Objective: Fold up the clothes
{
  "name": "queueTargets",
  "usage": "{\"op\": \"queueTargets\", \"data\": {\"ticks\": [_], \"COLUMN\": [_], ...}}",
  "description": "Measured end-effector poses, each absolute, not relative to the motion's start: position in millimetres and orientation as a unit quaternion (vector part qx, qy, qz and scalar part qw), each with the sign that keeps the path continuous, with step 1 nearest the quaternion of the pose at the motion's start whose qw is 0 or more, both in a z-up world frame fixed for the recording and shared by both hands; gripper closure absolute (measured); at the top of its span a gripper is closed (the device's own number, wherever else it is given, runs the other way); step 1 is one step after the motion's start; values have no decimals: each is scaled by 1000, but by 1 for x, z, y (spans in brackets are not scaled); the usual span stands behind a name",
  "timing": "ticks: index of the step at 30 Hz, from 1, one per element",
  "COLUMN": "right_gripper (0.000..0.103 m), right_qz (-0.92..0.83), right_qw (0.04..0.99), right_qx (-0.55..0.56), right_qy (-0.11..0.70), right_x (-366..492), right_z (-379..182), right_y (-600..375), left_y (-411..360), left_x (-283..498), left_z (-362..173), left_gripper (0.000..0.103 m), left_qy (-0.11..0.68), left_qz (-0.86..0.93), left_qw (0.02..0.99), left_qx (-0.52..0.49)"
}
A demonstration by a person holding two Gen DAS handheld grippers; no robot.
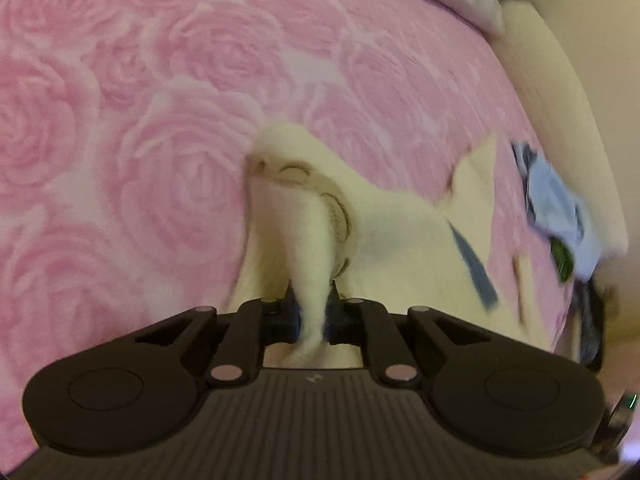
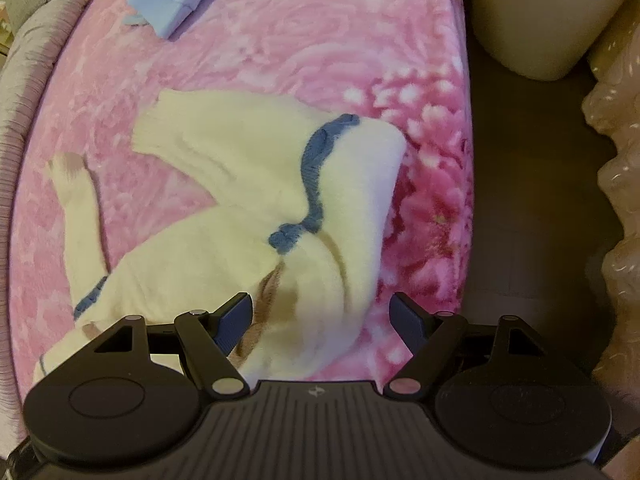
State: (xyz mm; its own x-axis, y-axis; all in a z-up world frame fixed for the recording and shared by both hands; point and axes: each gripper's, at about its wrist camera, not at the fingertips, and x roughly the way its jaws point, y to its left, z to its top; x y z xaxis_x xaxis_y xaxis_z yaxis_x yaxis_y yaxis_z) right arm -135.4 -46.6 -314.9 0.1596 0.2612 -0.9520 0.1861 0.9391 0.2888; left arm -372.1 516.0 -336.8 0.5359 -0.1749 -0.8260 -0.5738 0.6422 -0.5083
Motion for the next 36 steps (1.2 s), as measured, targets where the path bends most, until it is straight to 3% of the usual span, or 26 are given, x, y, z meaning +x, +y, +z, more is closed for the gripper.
{"op": "queueTargets", "data": {"ticks": [6, 13, 15, 20, 24, 27, 30, 36], "right_gripper": [25, 25, 25, 25, 25, 25, 25, 25], "right_qz": [25, 37, 49, 85, 121, 147, 164, 171], "right_qw": [756, 774, 777, 788, 792, 791, 787, 782], "right_qx": [136, 69, 54, 22, 1, -11, -23, -34], "right_qy": [640, 628, 626, 609, 598, 594, 594, 598], "right_x": [-131, -129, -129, -123, -115, -107, -99, -93], "right_z": [-309, -304, -302, -291, -286, -288, -291, -297], "right_y": [-46, -38, -32, -20, -10, -2, 5, 3], "left_y": [446, 328, 312, 329, 371, 398, 422, 435], "left_x": [-476, -587, -591, -569, -530, -484, -425, -328], "left_z": [-288, -309, -307, -253, -208, -218, -259, -331], "left_gripper": [97, 96, 93, 91, 69, 68, 66, 60], "left_qy": [508, 596, 622, 624, 559, 520, 501, 507], "left_qz": [125, 128, 123, 122, 157, 171, 156, 106], "left_qw": [736, 598, 588, 655, 727, 761, 773, 772], "left_qx": [-429, -520, -502, -409, -367, -349, -356, -368]}}
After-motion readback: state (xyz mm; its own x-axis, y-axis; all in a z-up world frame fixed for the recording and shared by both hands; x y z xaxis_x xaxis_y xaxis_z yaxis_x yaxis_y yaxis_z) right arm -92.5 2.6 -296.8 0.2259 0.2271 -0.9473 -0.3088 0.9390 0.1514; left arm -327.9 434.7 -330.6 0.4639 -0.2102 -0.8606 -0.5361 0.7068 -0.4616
